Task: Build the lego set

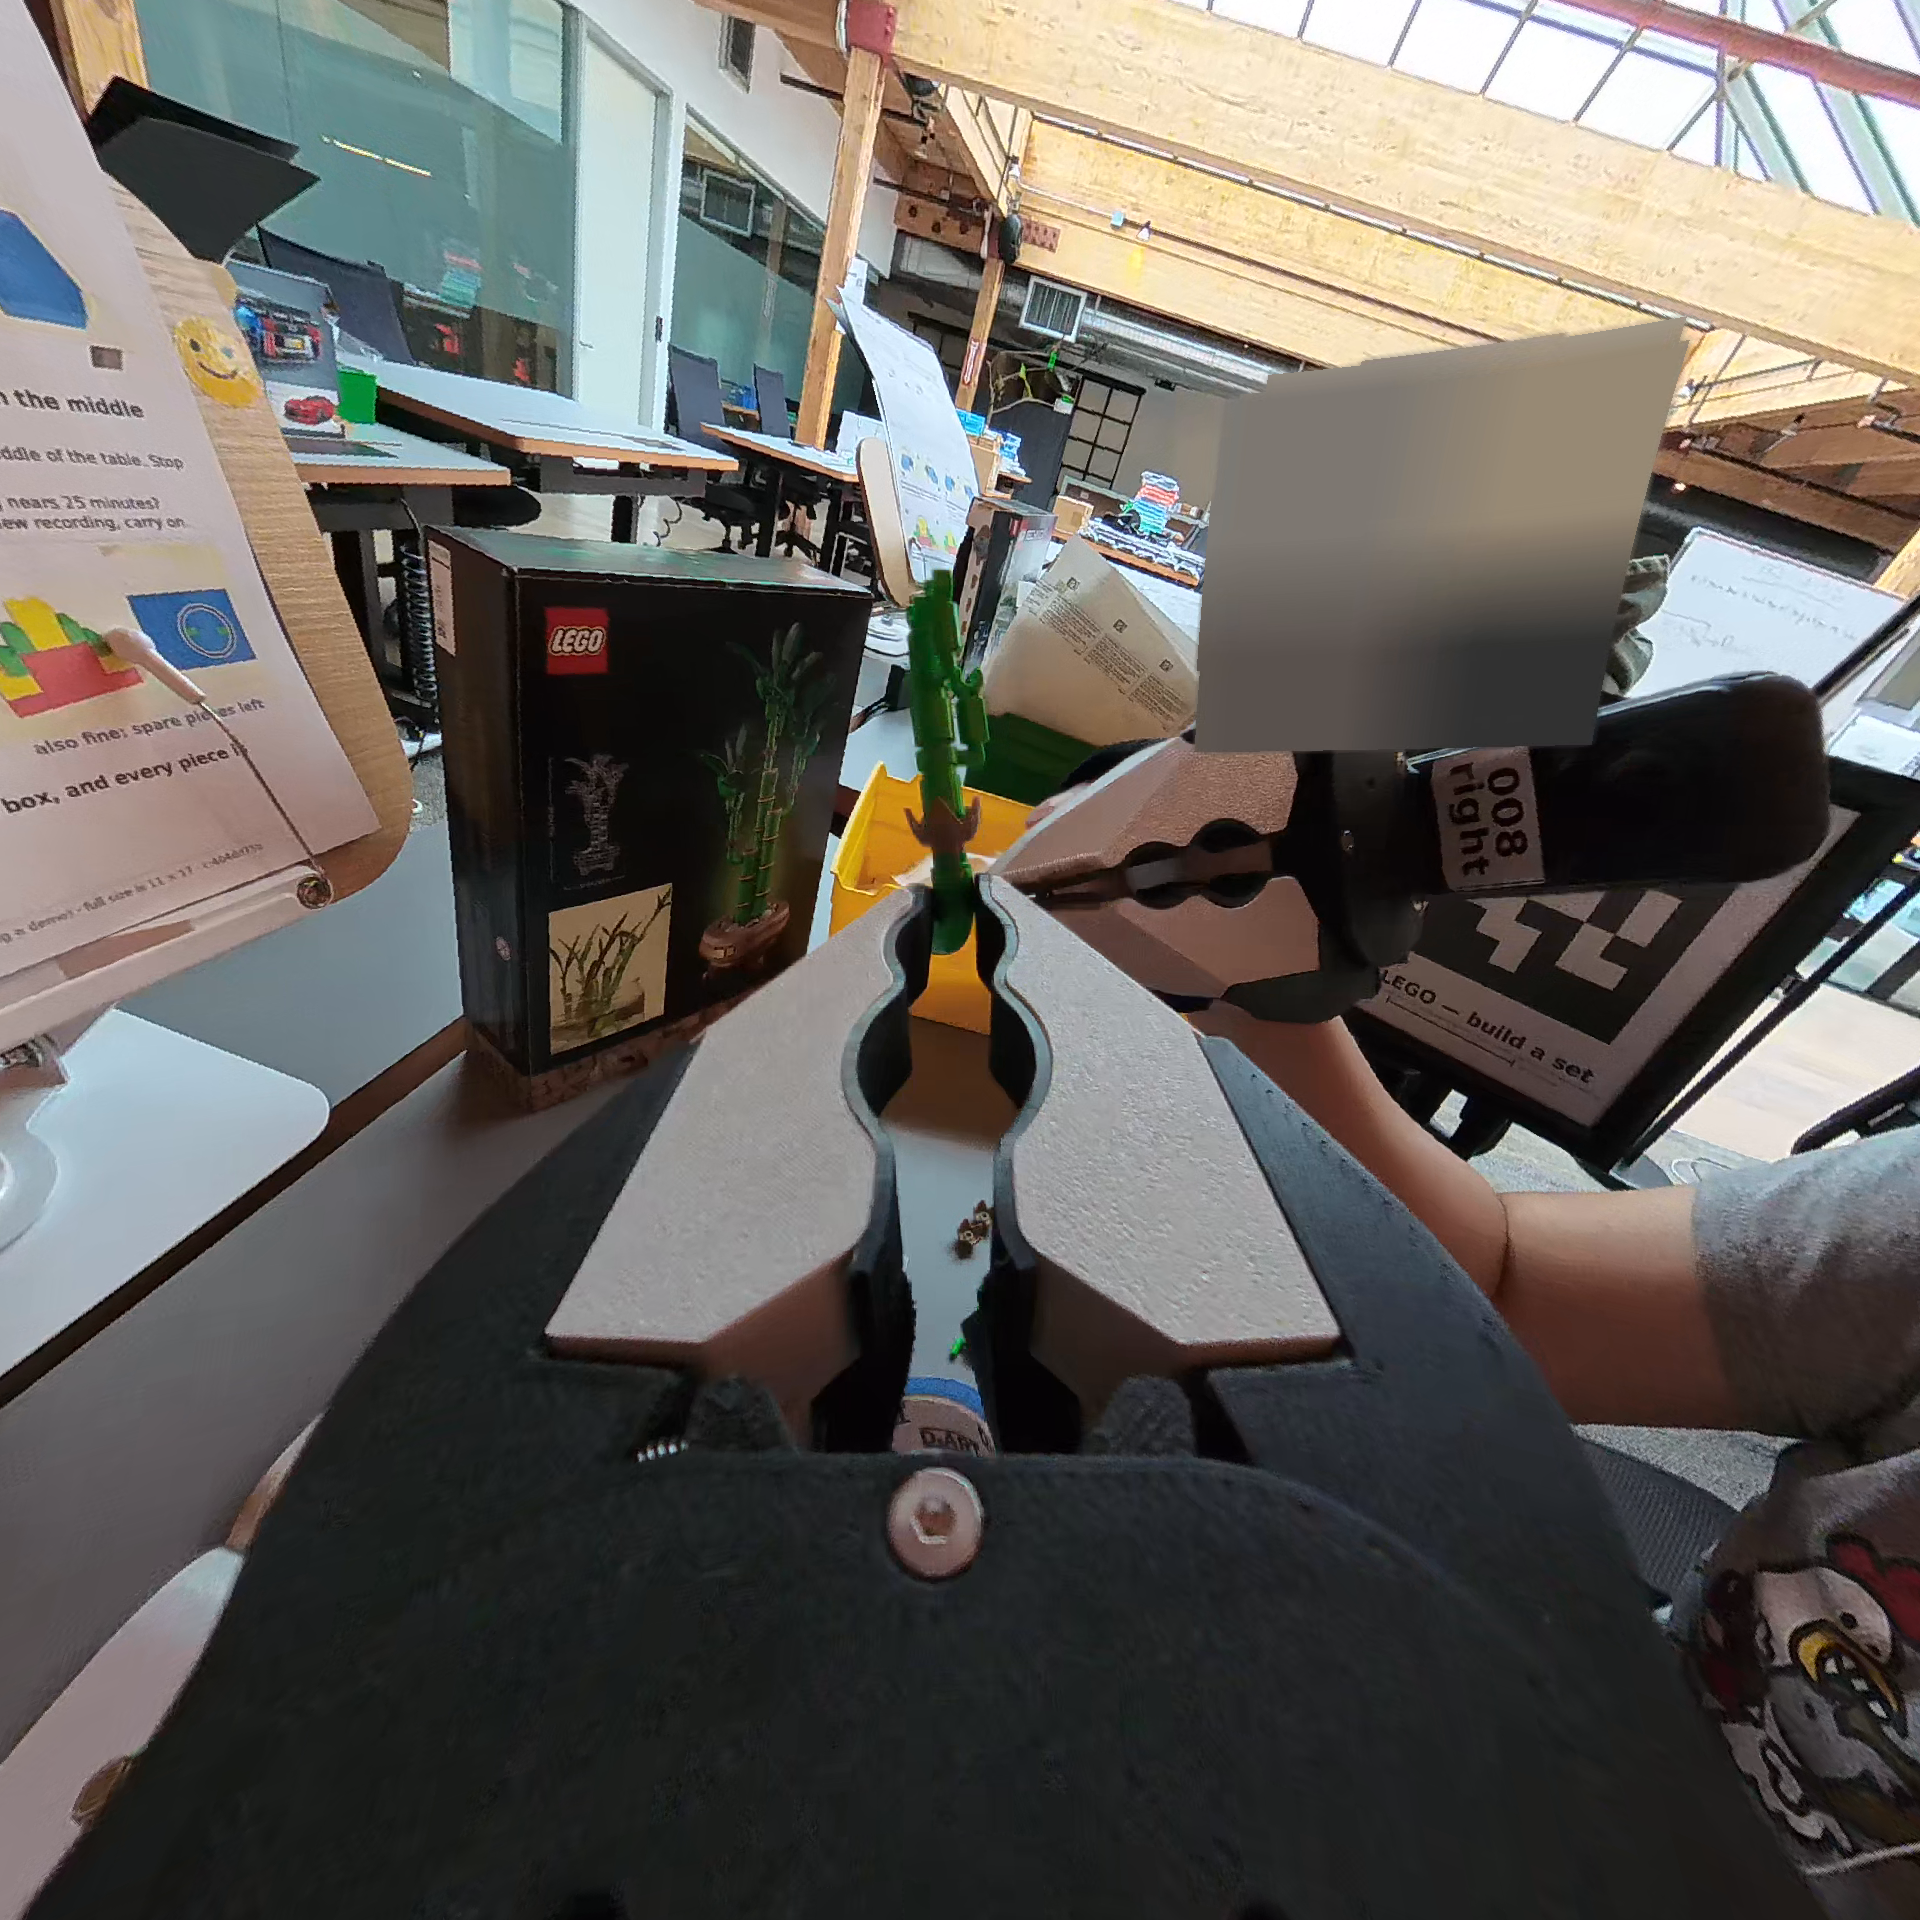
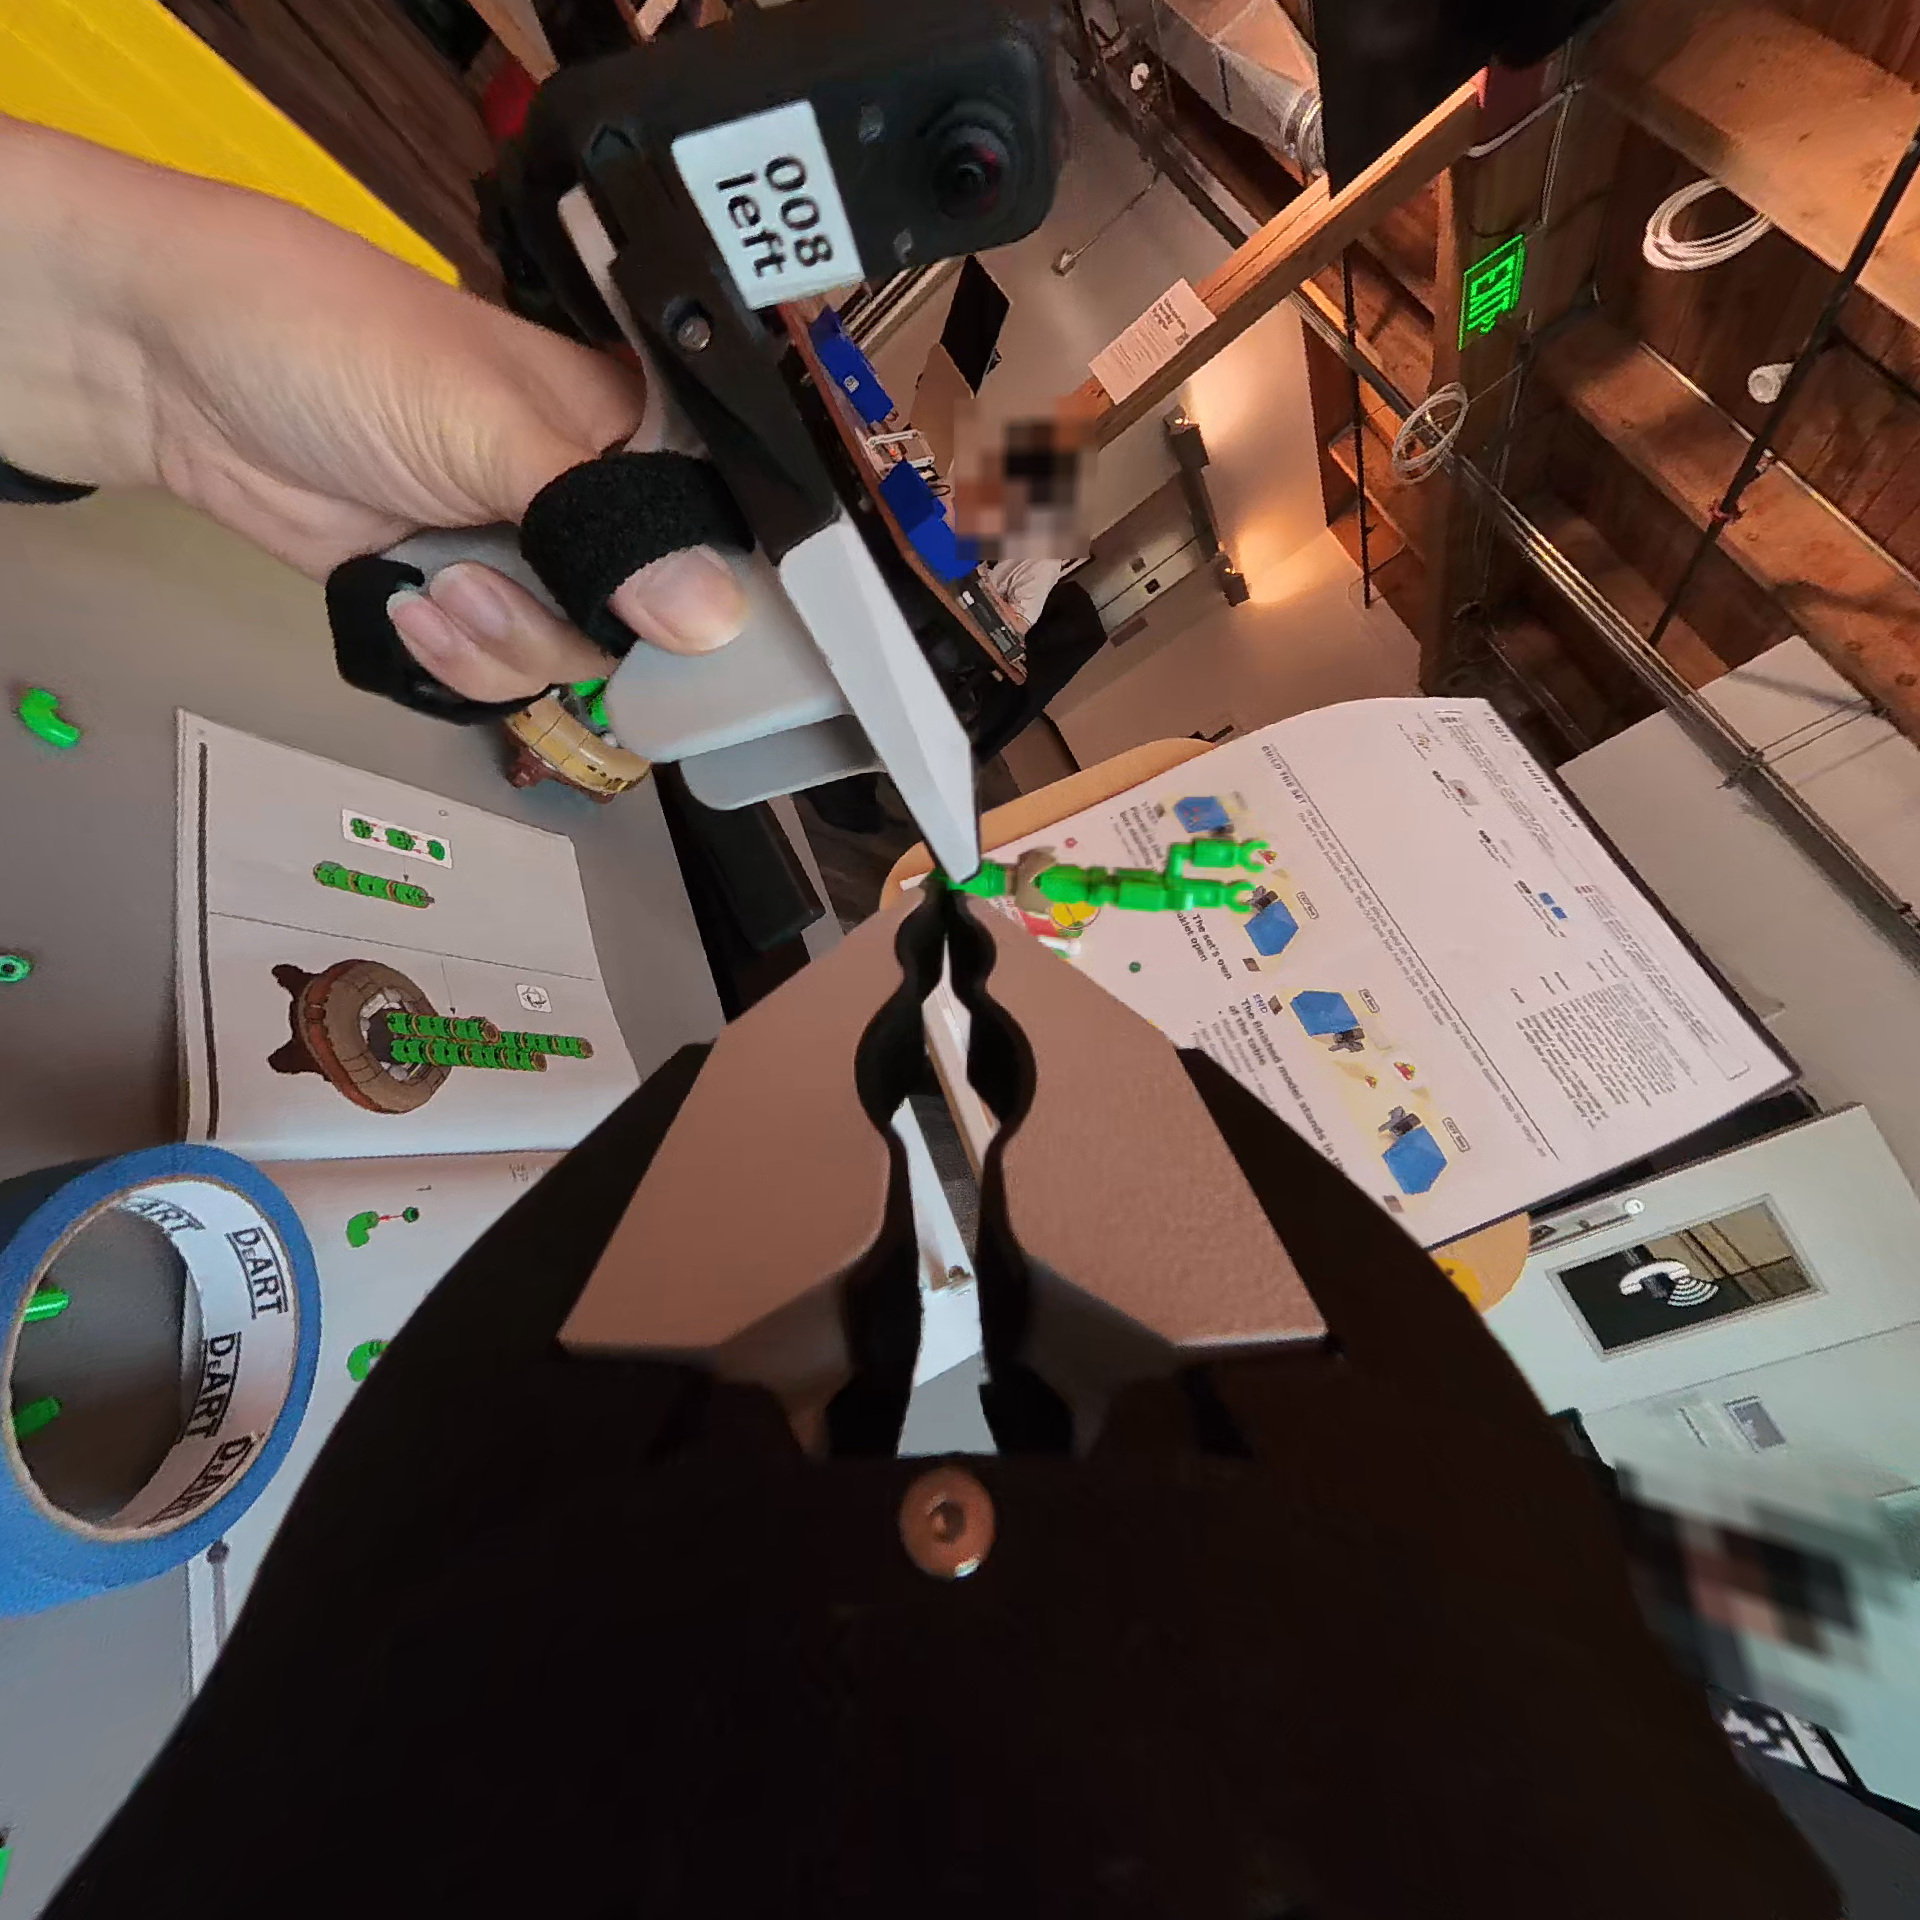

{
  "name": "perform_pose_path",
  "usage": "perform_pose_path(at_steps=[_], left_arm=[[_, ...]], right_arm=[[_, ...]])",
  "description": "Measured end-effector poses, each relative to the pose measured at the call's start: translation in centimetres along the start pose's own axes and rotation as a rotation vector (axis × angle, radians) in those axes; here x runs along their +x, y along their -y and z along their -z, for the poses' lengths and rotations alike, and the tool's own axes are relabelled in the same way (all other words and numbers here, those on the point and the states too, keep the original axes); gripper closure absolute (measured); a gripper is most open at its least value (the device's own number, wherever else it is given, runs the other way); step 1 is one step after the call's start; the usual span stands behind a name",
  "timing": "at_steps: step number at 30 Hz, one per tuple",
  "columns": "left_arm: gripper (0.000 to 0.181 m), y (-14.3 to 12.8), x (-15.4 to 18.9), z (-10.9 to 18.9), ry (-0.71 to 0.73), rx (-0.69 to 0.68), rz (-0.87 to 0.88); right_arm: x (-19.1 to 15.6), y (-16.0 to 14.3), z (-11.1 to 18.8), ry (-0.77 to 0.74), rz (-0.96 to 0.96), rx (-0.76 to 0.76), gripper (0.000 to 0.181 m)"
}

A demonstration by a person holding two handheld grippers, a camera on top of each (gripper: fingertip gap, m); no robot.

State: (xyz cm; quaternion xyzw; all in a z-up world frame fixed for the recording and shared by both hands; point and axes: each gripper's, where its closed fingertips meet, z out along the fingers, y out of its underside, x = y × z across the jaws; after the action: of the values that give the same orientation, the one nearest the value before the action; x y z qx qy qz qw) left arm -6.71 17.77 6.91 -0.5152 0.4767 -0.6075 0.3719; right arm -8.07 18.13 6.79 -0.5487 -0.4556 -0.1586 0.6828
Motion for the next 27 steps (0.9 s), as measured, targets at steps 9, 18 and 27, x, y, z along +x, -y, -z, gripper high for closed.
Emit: perform_pose_path(at_steps=[9, 18, 27], left_arm=[[0.177, 0.1, -0.4, -0.1, 0.021, 0.023, 0.006], [0.177, 0.3, -0.3, -0.5, -0.003, 0.059, 0.029], [0.176, 0.5, -0.8, -0.8, -0.057, 0.152, 0.125]], right_arm=[[0.4, -0.2, -0.3, -0.042, 0.034, -0.026, 0.181], [0.5, -0.4, 0.1, -0.032, 0.032, -0.025, 0.181], [0.8, -1.9, 1.9, 0.035, -0.004, -0.042, 0.177]])
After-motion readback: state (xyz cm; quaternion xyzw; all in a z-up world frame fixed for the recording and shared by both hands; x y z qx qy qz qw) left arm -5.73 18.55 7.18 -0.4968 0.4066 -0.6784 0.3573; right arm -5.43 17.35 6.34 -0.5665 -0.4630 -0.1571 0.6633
